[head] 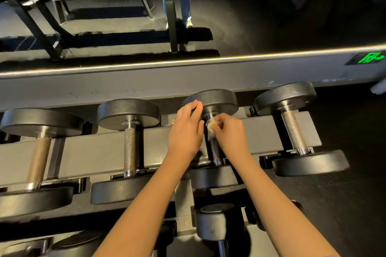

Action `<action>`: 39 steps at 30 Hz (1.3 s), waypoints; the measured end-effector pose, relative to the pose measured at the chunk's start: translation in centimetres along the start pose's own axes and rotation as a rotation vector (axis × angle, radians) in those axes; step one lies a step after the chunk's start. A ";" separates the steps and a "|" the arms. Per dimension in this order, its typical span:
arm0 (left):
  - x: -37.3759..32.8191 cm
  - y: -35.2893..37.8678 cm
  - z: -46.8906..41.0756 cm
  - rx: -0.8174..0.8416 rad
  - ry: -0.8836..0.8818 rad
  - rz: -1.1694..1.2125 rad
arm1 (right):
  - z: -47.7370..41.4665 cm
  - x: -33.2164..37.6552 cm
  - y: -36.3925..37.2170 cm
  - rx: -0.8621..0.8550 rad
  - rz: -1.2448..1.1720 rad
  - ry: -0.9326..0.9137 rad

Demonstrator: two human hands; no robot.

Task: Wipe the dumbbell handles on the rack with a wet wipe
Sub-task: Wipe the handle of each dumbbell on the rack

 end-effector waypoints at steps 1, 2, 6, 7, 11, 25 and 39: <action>0.1 0.0 0.0 0.003 0.001 -0.006 | -0.3 0.0 0.0 -0.018 -0.046 0.039; 0.2 -0.1 0.0 0.005 0.003 -0.011 | -0.6 -0.1 -0.1 -0.033 -0.089 0.071; 0.3 -0.1 -0.1 0.015 0.004 -0.027 | -0.1 -0.6 -0.4 0.027 -0.092 0.087; 0.2 -0.1 -0.1 0.015 0.003 -0.029 | 0.3 -0.9 -0.6 0.051 -0.085 0.101; 0.1 0.1 0.1 0.003 -0.011 -0.023 | 0.9 -1.9 -0.7 0.097 -0.055 0.147; 0.0 0.3 0.2 -0.010 -0.008 -0.015 | 1.7 -3.0 -1.5 0.276 -0.048 0.208; -0.1 0.8 0.6 -0.061 0.001 0.002 | 2.3 -2.9 -2.5 0.520 0.002 0.308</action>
Point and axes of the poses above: each hand's wrist, its own z-axis away from the middle knuckle, its own y-axis out of the palm, x = y × z, the point moved 2 cm from there along -z, towards the middle knuckle, and after that the axes turned 2 degrees about y, right-handed, at the moved point
